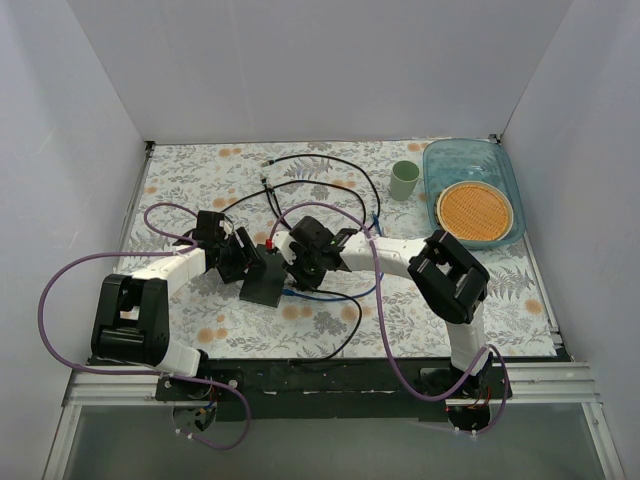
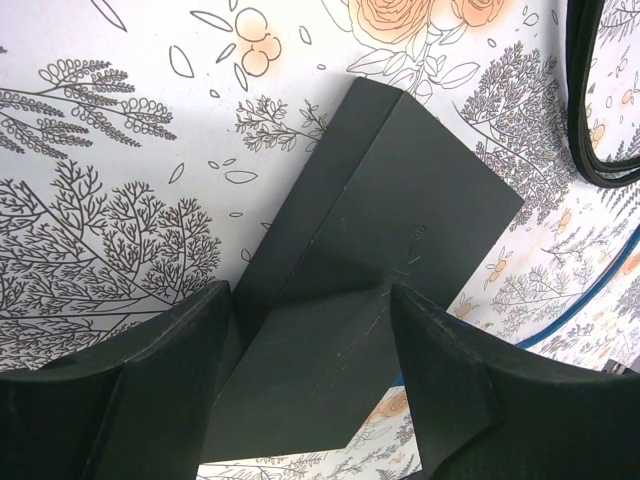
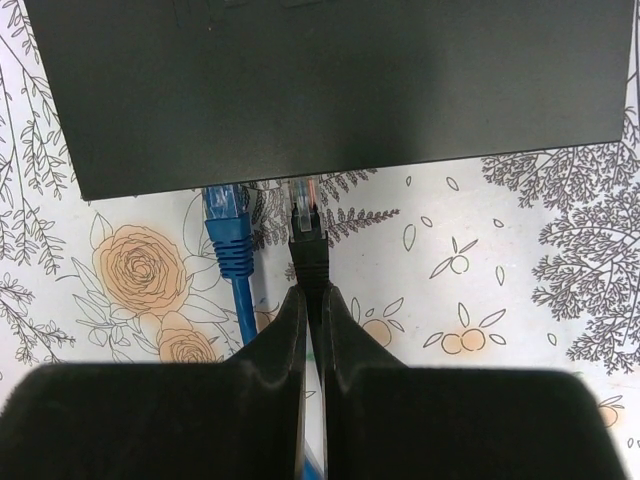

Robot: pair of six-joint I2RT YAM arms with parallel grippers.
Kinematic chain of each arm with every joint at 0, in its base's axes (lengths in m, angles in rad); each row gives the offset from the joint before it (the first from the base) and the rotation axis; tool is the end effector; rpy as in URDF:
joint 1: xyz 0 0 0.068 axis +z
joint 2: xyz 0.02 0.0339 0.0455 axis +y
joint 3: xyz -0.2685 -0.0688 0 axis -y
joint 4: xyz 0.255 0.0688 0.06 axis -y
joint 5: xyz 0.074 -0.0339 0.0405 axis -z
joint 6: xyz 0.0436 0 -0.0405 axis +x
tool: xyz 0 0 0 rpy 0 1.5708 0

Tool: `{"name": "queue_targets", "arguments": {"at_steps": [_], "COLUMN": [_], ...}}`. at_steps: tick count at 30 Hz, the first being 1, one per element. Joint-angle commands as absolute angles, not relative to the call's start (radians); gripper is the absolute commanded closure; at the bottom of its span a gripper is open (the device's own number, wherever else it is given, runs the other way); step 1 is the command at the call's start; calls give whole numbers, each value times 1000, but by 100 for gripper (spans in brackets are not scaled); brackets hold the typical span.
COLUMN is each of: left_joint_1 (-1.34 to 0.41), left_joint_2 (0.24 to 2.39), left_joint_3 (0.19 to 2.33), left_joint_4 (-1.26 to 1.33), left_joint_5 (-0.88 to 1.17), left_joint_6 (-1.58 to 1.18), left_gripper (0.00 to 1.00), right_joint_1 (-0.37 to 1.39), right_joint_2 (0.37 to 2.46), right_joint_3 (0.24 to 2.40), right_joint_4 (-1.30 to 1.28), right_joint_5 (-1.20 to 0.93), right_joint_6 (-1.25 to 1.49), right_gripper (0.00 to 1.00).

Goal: Insert the plug into the switch port

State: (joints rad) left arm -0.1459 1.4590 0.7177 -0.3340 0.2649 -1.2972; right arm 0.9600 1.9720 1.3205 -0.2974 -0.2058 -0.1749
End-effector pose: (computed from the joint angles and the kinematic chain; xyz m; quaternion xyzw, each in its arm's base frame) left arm 0.2693 -0.0511 0.1503 -0.4960 0.8237 -0.2567 0.0979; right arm 0.2405 0.3590 0.1589 -0.5355 0.7817 0.2068 0.2438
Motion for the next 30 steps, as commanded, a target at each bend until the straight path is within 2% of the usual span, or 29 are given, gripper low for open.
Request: {"name": "queue_targets", "arguments": {"at_steps": [1, 30], "left_joint_1": [-146, -146], "left_joint_2": [1463, 1420], "left_joint_3": [701, 675], "left_joint_4": [-339, -302], "left_joint_5": [281, 339], "left_joint_6": [-1287, -1348], "left_gripper": [36, 34], "right_joint_1": [976, 1029], "right_joint_2": [1993, 2016], "right_joint_3": [1350, 1368], "right_joint_4": [-322, -408], "right_joint_5": [-181, -64], "right_joint_6": [-169, -196], "right_gripper": [99, 99]}}
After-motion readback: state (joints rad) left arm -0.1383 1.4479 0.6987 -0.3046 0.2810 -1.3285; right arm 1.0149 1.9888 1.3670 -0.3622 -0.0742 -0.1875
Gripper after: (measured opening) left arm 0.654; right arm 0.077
